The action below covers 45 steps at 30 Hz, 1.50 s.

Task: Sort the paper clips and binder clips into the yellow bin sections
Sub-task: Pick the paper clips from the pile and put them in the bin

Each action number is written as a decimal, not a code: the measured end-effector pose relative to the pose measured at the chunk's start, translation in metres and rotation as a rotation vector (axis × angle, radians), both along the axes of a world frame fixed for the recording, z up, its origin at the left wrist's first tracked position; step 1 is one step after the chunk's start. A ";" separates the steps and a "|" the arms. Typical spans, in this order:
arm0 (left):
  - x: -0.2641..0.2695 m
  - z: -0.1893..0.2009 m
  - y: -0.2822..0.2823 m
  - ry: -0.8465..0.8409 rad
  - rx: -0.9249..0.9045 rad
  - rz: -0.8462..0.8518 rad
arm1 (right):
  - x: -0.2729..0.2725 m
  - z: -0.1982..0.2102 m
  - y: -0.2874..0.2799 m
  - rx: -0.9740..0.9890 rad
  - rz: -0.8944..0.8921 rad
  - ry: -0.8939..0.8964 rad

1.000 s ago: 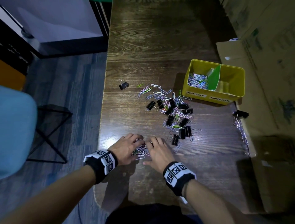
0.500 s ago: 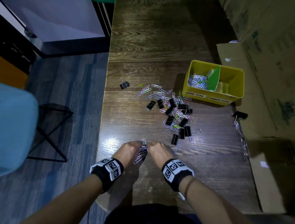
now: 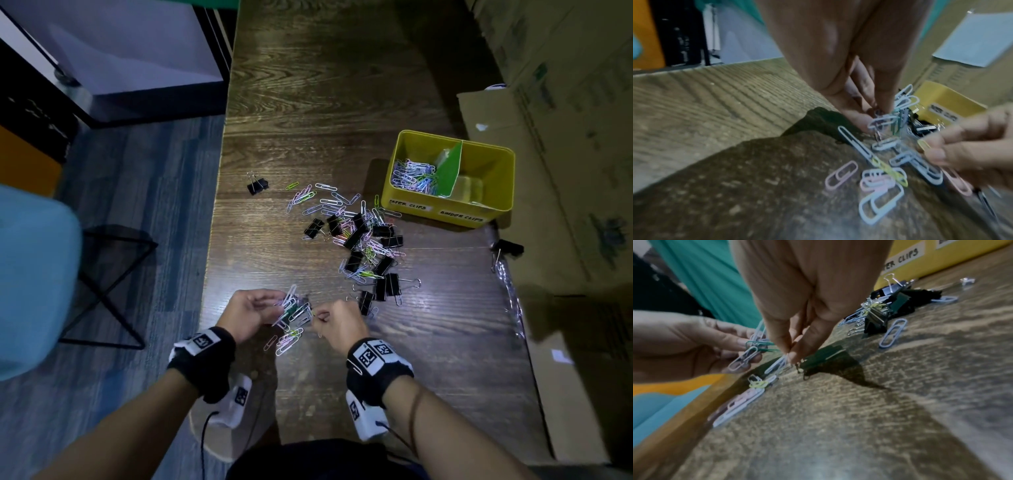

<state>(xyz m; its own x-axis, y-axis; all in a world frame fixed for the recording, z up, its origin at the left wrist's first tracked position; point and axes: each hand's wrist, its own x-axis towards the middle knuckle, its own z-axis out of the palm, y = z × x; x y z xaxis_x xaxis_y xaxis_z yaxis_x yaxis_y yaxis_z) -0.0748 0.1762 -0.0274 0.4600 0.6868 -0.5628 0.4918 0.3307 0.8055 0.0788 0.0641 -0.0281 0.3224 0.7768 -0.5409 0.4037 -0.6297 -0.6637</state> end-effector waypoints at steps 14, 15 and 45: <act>0.095 0.084 0.055 -0.324 -0.184 -0.124 | 0.086 0.078 -0.003 0.425 -0.509 0.439; 0.114 0.092 0.057 -0.345 -0.164 -0.138 | 0.097 0.085 -0.002 0.455 -0.540 0.435; 0.154 0.049 0.046 0.199 0.825 -0.880 | 0.210 0.098 0.090 0.369 0.029 -0.408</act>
